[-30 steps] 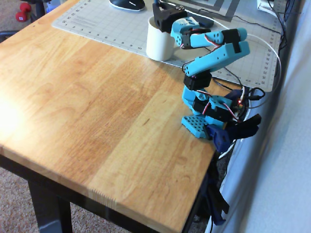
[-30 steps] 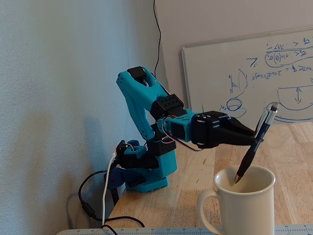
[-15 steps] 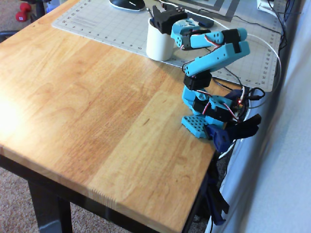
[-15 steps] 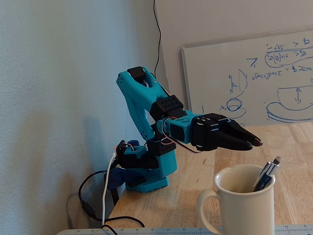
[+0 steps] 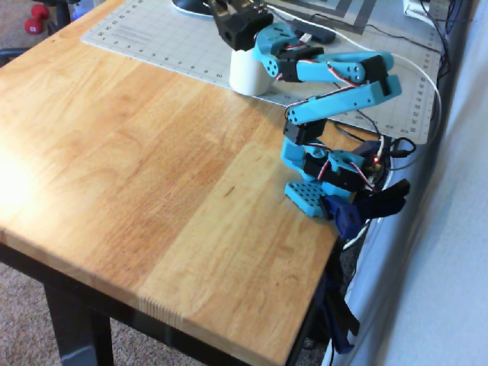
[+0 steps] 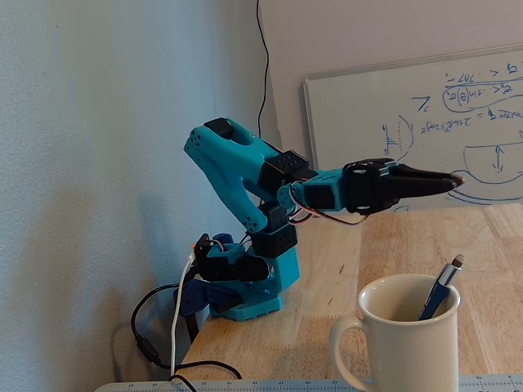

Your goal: Grasp a pen and put it in a mug.

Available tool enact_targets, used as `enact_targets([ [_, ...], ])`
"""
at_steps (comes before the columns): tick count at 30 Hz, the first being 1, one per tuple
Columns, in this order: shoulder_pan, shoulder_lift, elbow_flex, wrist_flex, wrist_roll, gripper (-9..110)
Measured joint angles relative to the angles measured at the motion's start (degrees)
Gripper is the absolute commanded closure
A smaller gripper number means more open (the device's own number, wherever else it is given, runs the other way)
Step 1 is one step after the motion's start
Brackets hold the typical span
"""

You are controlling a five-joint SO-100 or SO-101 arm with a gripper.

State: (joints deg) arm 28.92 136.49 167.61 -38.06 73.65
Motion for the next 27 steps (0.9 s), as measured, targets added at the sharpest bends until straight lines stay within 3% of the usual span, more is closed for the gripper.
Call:
enact_targets([
  [4,-6.7,0.0,-1.1,4.6,-6.1,96],
  [18,-24.9,0.0,-3.7,21.7,-41.1,98],
  [27,-32.1,9.1,-3.7,45.6,-56.5,98],
])
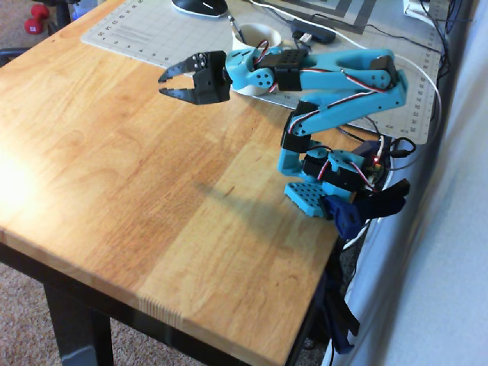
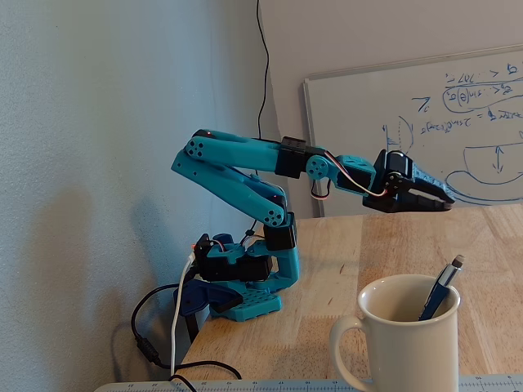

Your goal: Grasp a pen and put it in a mug.

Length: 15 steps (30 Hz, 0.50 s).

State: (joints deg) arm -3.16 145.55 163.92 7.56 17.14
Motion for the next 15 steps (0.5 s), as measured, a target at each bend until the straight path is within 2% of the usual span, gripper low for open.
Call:
enact_targets([
  [8,-4.0,13.2,4.7,20.7,-9.5,98],
  [15,-4.7,25.8,12.9,29.3,-11.0,98],
])
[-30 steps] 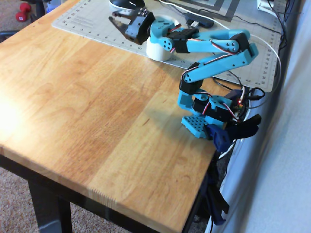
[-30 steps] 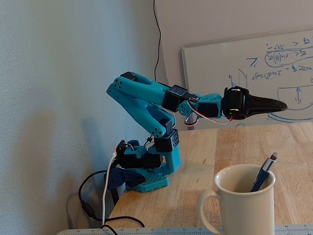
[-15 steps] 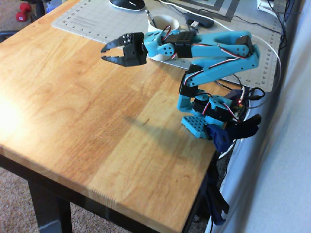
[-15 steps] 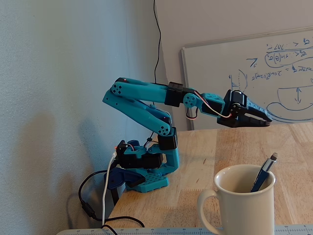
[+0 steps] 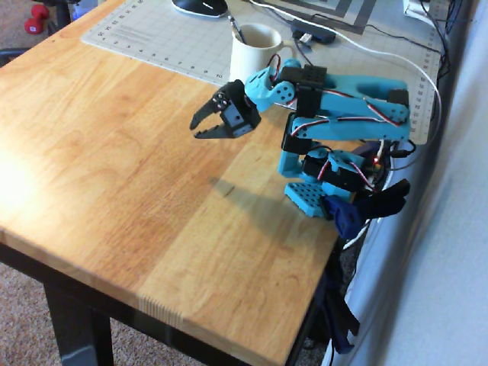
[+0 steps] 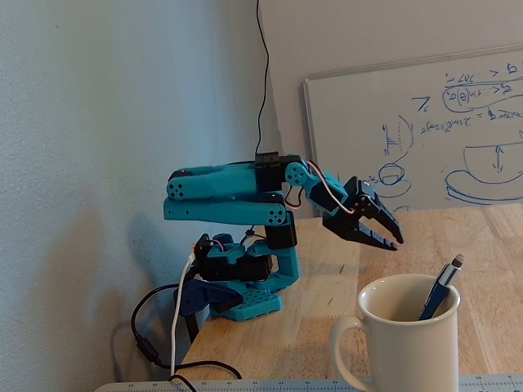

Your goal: Grasp a pen and put it in a mug.

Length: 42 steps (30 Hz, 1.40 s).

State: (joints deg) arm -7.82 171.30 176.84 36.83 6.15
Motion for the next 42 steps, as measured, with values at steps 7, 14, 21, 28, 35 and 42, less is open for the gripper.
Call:
enact_targets([
  [7,0.0,9.0,4.1,6.3,0.0,100],
  [14,0.0,17.7,4.1,18.5,0.0,100],
  [21,0.0,19.2,4.1,26.8,0.0,100],
  [28,0.0,19.2,4.1,27.7,0.0,100],
  [35,0.0,19.2,4.1,27.7,0.0,100],
  [42,0.0,19.2,4.1,27.7,0.0,100],
])
